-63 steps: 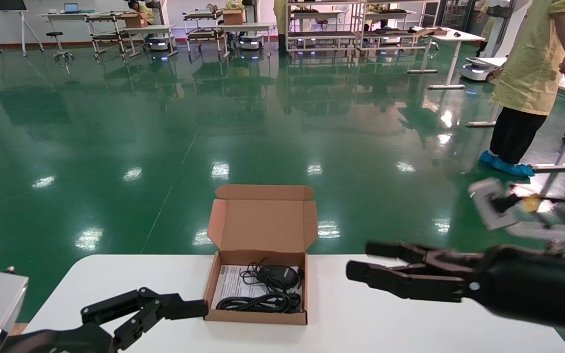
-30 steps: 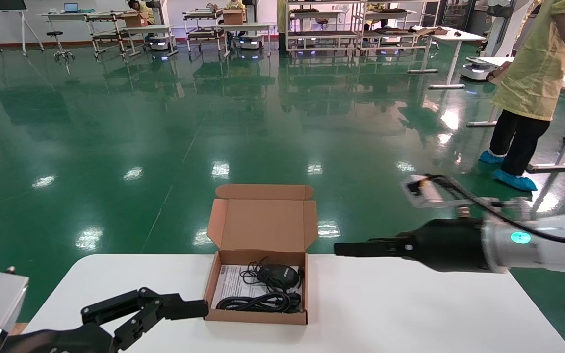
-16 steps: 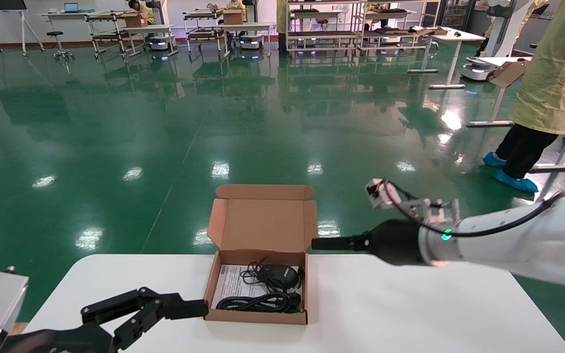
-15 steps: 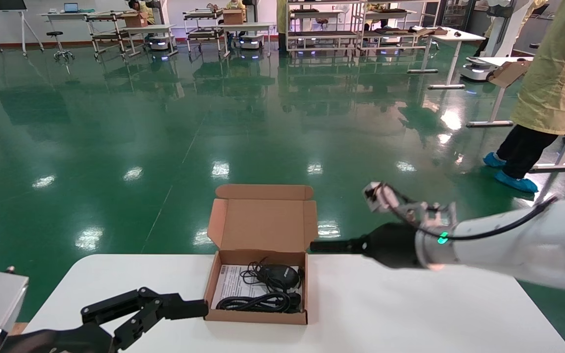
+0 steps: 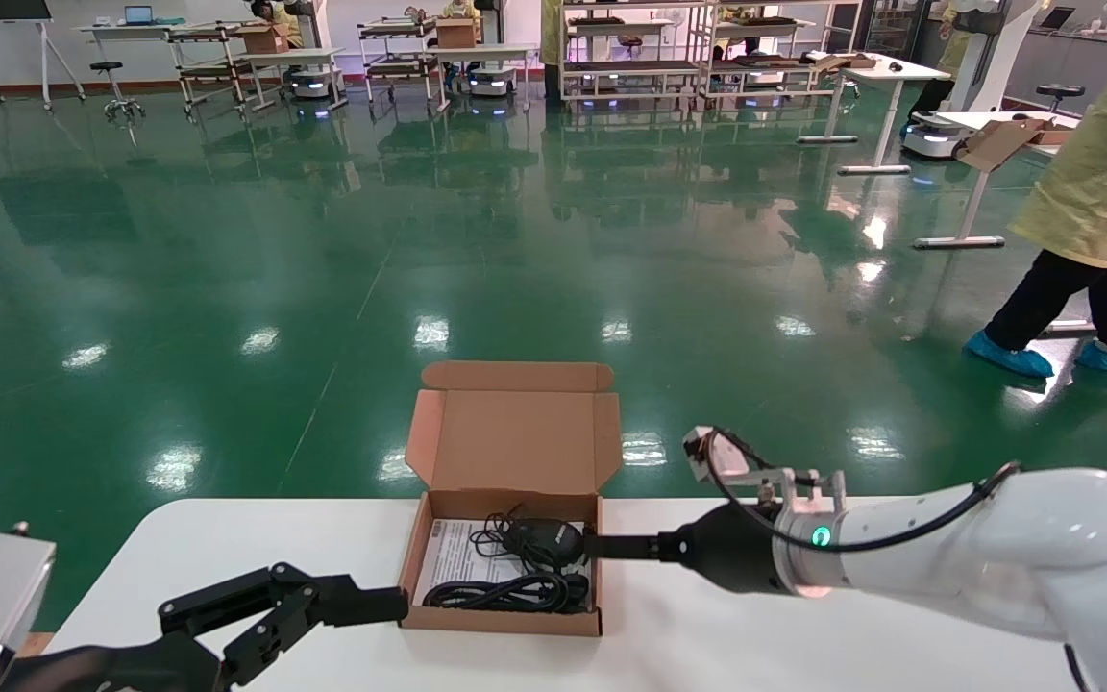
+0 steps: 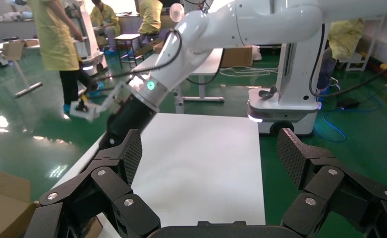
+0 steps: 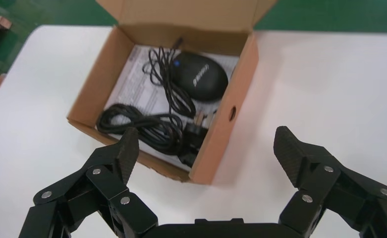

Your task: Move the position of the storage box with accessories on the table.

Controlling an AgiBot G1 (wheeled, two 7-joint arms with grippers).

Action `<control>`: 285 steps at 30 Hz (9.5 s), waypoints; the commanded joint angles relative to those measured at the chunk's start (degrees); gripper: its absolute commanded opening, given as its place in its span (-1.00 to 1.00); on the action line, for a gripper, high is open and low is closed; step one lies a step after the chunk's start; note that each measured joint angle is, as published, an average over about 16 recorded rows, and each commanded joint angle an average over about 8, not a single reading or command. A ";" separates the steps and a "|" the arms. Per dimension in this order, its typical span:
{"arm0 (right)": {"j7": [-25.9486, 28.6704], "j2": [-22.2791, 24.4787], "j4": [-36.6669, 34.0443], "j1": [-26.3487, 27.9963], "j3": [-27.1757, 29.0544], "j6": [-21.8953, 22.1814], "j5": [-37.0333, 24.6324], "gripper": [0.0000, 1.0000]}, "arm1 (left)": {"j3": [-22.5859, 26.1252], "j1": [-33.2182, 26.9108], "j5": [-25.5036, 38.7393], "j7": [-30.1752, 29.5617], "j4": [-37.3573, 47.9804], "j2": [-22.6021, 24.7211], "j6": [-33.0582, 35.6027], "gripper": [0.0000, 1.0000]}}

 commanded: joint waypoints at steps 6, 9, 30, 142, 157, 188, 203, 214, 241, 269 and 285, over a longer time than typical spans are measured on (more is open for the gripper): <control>0.90 0.03 2.64 -3.16 0.44 2.15 1.80 1.00 | 0.00 0.00 0.00 0.00 0.00 0.00 0.00 1.00; 0.85 0.22 3.39 -3.79 1.29 2.60 3.44 1.00 | 0.00 0.00 0.00 0.00 0.00 0.00 0.00 1.00; 0.18 0.55 3.83 -5.13 -0.21 8.78 1.75 1.00 | 0.00 0.01 -0.01 0.01 0.01 -0.01 -0.01 1.00; 2.80 22.33 29.89 -4.85 -14.01 3.93 15.76 -1.00 | 0.02 0.01 -0.02 0.01 0.01 -0.01 -0.02 1.00; 12.49 40.15 43.75 -4.02 -14.82 7.45 10.99 -1.00 | 0.02 0.01 -0.02 0.01 0.01 -0.01 -0.02 1.00; -2.72 50.95 30.69 -16.92 -10.43 8.07 21.39 -1.00 | 0.02 0.01 -0.02 0.02 0.01 -0.01 -0.02 1.00; -13.44 48.34 22.78 -25.30 -7.04 6.74 29.45 -1.00 | 0.02 0.00 -0.02 0.02 0.01 -0.01 -0.02 1.00; -20.22 45.40 15.86 -25.89 -5.11 6.55 31.75 -1.00 | 0.02 0.00 -0.02 0.02 0.01 -0.01 -0.02 1.00; -39.44 36.42 1.26 -22.20 0.49 8.46 37.52 -1.00 | 0.03 0.00 -0.03 0.02 0.01 -0.01 -0.02 1.00; -47.58 34.13 -4.00 -22.29 4.16 8.00 42.53 1.00 | 0.03 0.00 -0.03 0.02 0.01 -0.02 -0.02 1.00; -45.66 36.38 -2.08 -20.80 7.80 -4.33 47.92 1.00 | 0.03 0.00 -0.03 0.02 0.01 -0.02 -0.02 1.00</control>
